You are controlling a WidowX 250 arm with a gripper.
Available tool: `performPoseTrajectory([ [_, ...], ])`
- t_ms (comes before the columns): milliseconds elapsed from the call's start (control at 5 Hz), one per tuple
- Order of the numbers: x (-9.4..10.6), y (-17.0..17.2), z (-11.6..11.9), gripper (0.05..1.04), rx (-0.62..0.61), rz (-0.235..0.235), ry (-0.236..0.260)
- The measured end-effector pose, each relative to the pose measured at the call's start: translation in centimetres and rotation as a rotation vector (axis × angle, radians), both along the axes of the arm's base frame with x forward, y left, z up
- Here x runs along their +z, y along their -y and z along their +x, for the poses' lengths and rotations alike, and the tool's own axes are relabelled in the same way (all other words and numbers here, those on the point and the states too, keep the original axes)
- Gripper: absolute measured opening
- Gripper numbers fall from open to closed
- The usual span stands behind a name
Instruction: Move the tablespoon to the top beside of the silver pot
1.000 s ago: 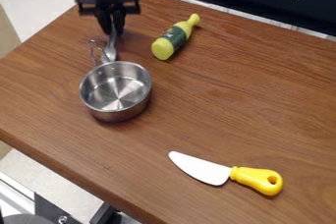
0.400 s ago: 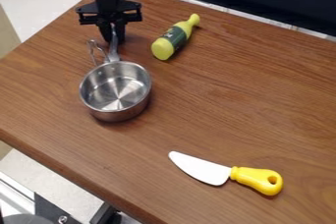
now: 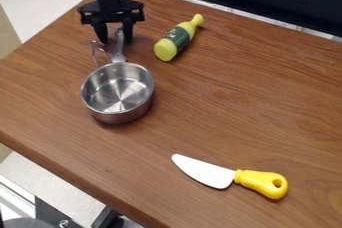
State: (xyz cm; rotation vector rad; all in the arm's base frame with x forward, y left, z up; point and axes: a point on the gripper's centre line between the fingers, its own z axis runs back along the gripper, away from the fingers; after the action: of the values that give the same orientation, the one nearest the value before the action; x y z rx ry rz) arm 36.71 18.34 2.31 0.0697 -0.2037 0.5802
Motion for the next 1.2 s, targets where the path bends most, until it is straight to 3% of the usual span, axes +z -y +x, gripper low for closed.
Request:
performPoseTrajectory([
  [200, 0.0, 0.2, -0.2, 0.994, -0.020, -0.003, -0.016],
  [400, 1.6, 0.4, 0.0, 0.999, -0.018, 0.003, 0.013],
  [800, 4.7, 2.4, -0.3, 0.999, -0.094, -0.039, 0.075],
  [1000, 5.6, 4.1, -0.9, 0.999, -0.278, -0.024, 0.042],
  [1200, 6.4, 6.9, -1.9, 1.000, -0.532, -0.012, 0.058],
])
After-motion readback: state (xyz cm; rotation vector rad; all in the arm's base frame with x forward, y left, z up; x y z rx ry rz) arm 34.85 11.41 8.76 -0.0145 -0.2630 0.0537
